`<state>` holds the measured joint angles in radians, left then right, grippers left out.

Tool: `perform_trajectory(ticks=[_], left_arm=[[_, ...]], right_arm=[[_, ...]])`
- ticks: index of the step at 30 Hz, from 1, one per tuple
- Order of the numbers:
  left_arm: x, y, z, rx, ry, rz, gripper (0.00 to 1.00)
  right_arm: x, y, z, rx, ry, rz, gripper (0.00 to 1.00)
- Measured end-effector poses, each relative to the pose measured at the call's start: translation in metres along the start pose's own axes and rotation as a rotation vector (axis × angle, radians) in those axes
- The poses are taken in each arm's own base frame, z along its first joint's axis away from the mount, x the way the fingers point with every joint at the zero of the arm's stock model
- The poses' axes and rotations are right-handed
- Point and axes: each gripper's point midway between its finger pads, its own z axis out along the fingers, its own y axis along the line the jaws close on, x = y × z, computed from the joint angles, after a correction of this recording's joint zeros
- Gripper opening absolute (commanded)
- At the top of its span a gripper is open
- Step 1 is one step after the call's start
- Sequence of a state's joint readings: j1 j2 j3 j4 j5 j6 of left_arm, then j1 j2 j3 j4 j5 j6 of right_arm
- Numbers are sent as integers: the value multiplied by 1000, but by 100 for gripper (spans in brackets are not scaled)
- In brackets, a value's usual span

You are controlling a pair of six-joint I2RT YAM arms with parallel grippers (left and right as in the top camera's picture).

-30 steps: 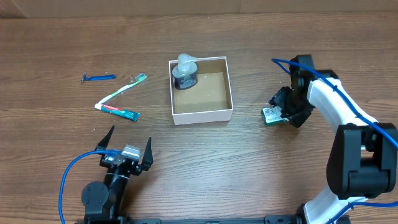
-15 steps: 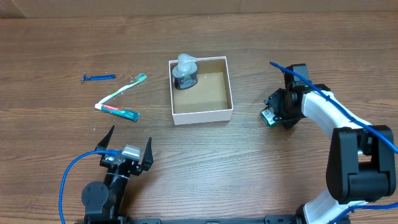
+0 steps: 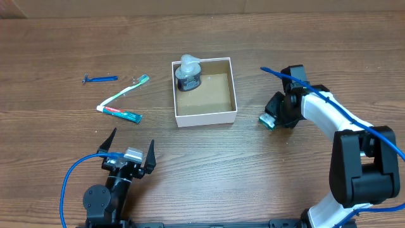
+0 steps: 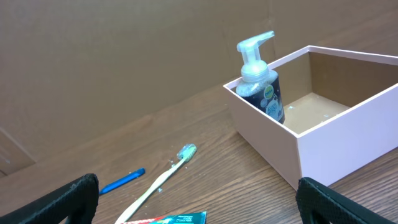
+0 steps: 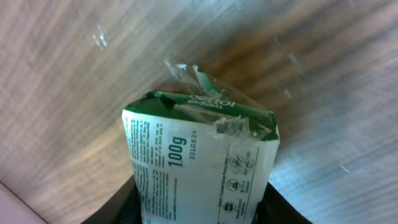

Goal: Pack container
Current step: 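Move the right gripper to the green soap bar and grasp it, then carry the soap bar with the right gripper into the box and release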

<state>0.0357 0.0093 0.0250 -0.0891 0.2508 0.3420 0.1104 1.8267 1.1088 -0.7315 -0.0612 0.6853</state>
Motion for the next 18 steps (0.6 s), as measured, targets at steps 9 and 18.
perform_trajectory(ticks=[9,18], left_arm=[[0,0,0,0,0,0,100],[0,0,0,0,0,0,100]], right_arm=[[-36,80,-105,-209,-19,-290,34],[-6,167,-150,-522,-44,-578,34]])
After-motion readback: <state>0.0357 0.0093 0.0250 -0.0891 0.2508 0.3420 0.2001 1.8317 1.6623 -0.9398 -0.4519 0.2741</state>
